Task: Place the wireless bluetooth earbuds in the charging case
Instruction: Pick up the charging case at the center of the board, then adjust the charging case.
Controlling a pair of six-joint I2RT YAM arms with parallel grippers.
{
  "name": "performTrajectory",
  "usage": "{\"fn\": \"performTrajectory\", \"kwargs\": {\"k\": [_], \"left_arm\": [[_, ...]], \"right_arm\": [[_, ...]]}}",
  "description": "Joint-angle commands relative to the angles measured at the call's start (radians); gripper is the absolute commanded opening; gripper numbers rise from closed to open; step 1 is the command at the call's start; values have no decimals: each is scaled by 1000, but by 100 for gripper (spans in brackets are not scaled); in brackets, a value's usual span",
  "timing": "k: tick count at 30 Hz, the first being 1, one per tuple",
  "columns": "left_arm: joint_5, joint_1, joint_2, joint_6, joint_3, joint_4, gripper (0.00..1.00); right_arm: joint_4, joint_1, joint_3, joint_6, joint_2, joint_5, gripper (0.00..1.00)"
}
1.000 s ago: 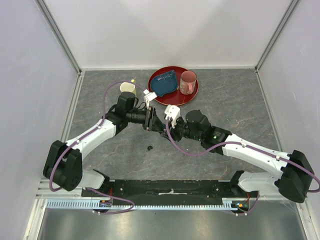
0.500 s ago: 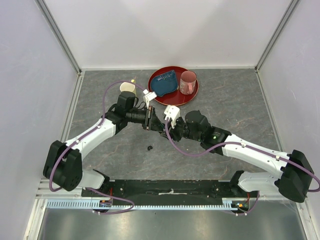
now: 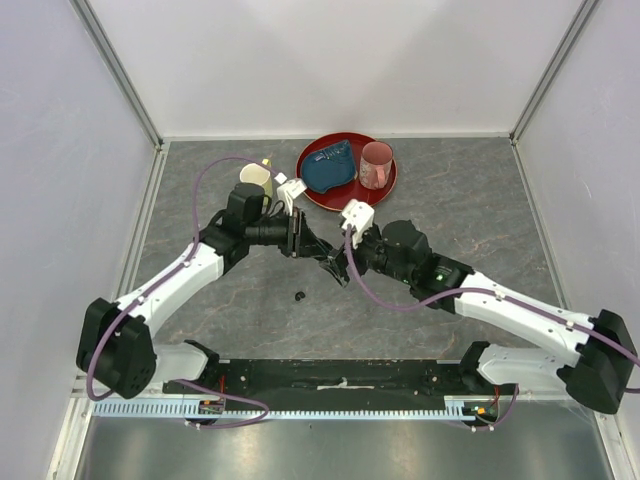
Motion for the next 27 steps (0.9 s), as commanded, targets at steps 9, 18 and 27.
{"fn": "performTrajectory", "kwargs": {"k": [9, 18, 27], "left_arm": [[-360, 28, -256, 98, -93, 95, 2], [-436, 28, -420, 123, -182, 230, 2], [-469, 28, -467, 100, -259, 423, 2]], "right_arm": [[48, -119, -78, 308, -181, 97, 98], [37, -352, -46, 569, -100, -124, 98], [-37, -401, 34, 837, 17, -218, 98]]}}
